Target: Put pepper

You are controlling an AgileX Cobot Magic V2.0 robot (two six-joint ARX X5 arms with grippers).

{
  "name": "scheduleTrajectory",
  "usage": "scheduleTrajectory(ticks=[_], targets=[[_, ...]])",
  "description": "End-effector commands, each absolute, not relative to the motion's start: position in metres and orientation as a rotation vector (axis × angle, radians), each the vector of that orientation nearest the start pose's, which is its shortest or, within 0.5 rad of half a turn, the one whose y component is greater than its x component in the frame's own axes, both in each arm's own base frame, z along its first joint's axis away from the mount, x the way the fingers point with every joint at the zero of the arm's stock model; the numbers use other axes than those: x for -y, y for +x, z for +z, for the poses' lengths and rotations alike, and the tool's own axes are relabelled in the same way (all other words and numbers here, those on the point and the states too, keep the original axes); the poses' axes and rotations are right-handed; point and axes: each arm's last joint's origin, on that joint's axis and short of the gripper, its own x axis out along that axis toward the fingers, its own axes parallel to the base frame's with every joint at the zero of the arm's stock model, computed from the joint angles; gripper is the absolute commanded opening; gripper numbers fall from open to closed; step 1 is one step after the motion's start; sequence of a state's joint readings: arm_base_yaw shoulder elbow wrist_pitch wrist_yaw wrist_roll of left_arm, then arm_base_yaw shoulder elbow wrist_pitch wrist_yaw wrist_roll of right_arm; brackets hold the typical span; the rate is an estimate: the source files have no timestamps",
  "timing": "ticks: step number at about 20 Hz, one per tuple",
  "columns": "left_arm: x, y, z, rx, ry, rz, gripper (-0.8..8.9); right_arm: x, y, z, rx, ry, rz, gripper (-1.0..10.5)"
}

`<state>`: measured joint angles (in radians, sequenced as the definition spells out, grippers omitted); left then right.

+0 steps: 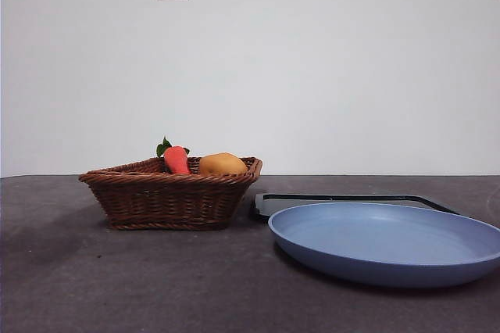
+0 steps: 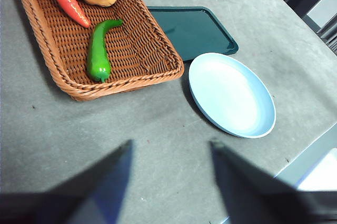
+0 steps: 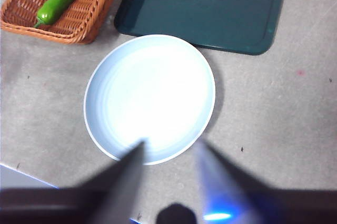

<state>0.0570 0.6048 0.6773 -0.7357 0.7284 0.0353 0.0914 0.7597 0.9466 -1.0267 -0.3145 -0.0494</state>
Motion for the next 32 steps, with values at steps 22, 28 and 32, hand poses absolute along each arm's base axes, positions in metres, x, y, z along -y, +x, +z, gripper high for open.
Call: scheduleTrajectory(ticks=[22,28,32], targets=[[0.013,0.115,0.282,-0.579,-0.205,-0.669,3.18,-0.048,0.28,0.179,-1.299,0.071,0.42,2.8],[0.013,0.115,0.282,-0.579,-0.204,-0.668,3.18,-0.05,0.288,0.161,-1.331,0.069,0.416,1.2],[0.013,0.115,0.282,-0.58,-0.205,-0.664,3.18,-0.049,0.288,0.161,-1.334,0.079,0.406,0.1]])
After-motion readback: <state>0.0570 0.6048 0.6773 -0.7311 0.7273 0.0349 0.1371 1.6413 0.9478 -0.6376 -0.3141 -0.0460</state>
